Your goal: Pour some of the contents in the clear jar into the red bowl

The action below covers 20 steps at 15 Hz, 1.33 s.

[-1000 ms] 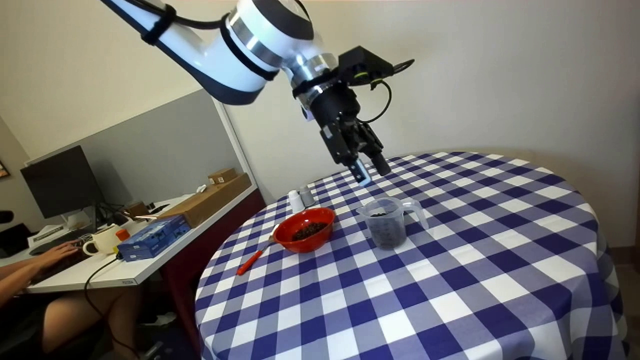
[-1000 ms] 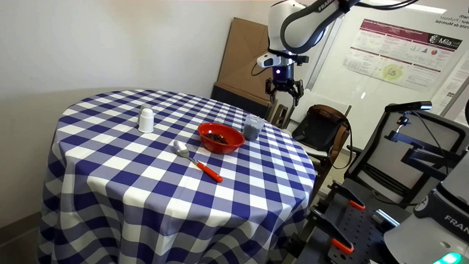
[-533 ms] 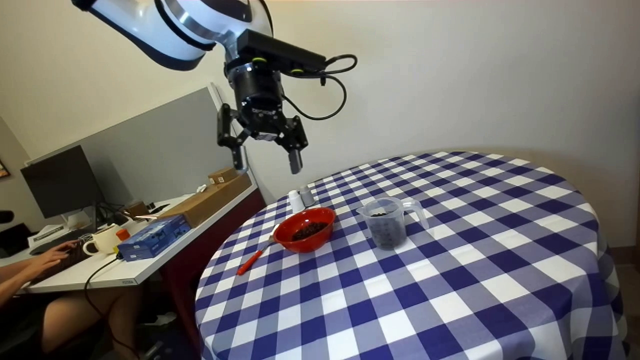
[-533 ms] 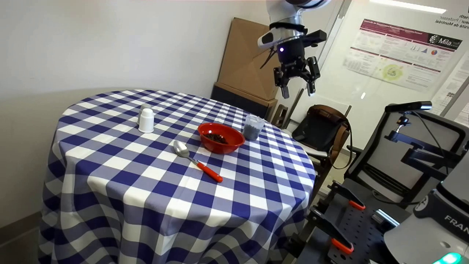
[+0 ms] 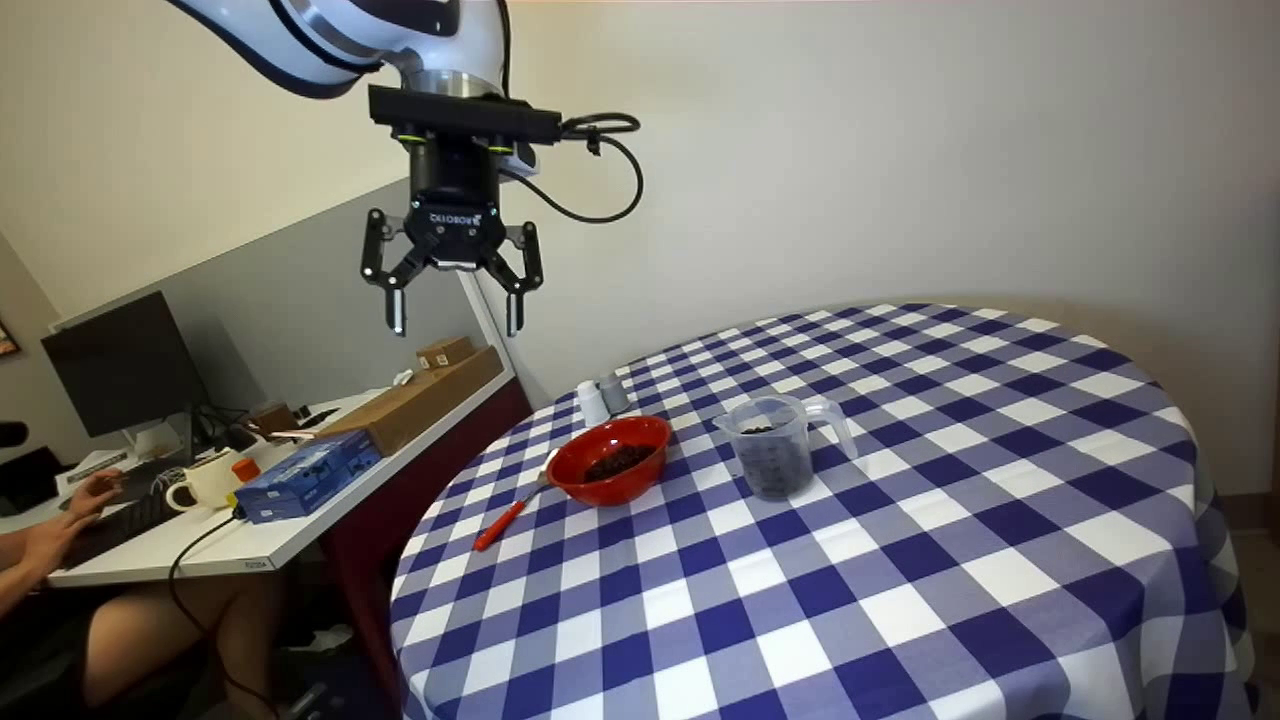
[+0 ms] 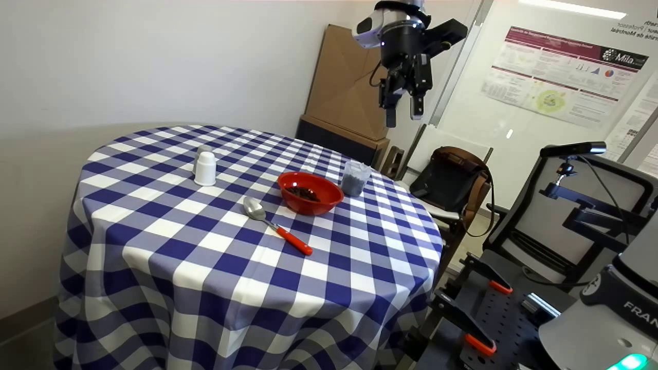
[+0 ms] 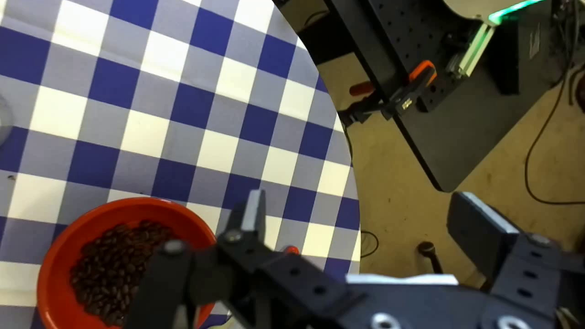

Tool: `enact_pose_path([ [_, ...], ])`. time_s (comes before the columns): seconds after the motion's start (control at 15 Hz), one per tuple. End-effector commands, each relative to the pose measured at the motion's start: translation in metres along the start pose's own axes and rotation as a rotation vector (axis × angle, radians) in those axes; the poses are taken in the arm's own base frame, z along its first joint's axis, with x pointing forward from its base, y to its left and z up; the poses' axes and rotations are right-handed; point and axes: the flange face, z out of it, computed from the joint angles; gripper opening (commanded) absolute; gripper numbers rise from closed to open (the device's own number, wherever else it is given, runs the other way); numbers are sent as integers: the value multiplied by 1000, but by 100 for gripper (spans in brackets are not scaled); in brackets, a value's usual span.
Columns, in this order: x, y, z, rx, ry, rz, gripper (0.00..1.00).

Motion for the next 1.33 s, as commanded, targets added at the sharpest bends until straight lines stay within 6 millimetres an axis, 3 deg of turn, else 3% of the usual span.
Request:
enact_pose_path([
  [0.0, -14, -10, -18, -1, 128, 148, 100],
  [0.4, -35, -27, -48, -106, 259, 397, 100],
  [0.87, -64, -44, -54, -197, 324, 745, 100],
  [0.93, -51, -36, -59, -169, 309, 656, 100],
  [1.27, -61, -41, -55, -175, 309, 728, 100],
])
